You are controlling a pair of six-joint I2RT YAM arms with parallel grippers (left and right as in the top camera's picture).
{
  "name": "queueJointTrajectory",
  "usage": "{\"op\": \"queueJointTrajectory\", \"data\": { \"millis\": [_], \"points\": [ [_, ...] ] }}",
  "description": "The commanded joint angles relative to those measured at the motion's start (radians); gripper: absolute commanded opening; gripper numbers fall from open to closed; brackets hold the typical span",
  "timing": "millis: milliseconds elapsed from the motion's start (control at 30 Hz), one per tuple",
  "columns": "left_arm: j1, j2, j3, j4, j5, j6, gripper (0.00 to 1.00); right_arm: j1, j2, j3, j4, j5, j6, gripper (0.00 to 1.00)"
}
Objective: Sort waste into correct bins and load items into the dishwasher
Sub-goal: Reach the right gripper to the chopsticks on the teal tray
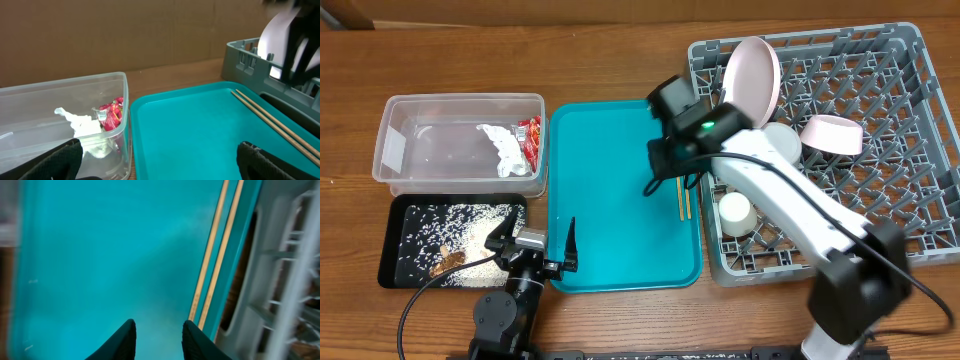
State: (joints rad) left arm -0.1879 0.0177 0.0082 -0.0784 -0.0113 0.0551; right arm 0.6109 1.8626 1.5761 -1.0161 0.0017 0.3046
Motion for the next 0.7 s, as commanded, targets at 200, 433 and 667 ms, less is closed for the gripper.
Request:
{"op": "queueJointTrajectory", "data": {
  "millis": [200,433,667],
  "points": [
    [-0.002,-0.004,-0.003,0.000,0.012,-0.010,1.00,0.008,0.182,-0.011,0.066,0.172,0.044,0.32],
    [-0.002,-0.004,-0.003,0.000,0.011,-0.010,1.00,0.005,0.240,-0.011,0.106,0.191,0.039,0.36],
    [-0.002,-0.004,-0.003,0.000,0.011,-0.010,1.00,0.005,0.266,-0.012,0.114,0.139,0.045,0.31]
  ]
}}
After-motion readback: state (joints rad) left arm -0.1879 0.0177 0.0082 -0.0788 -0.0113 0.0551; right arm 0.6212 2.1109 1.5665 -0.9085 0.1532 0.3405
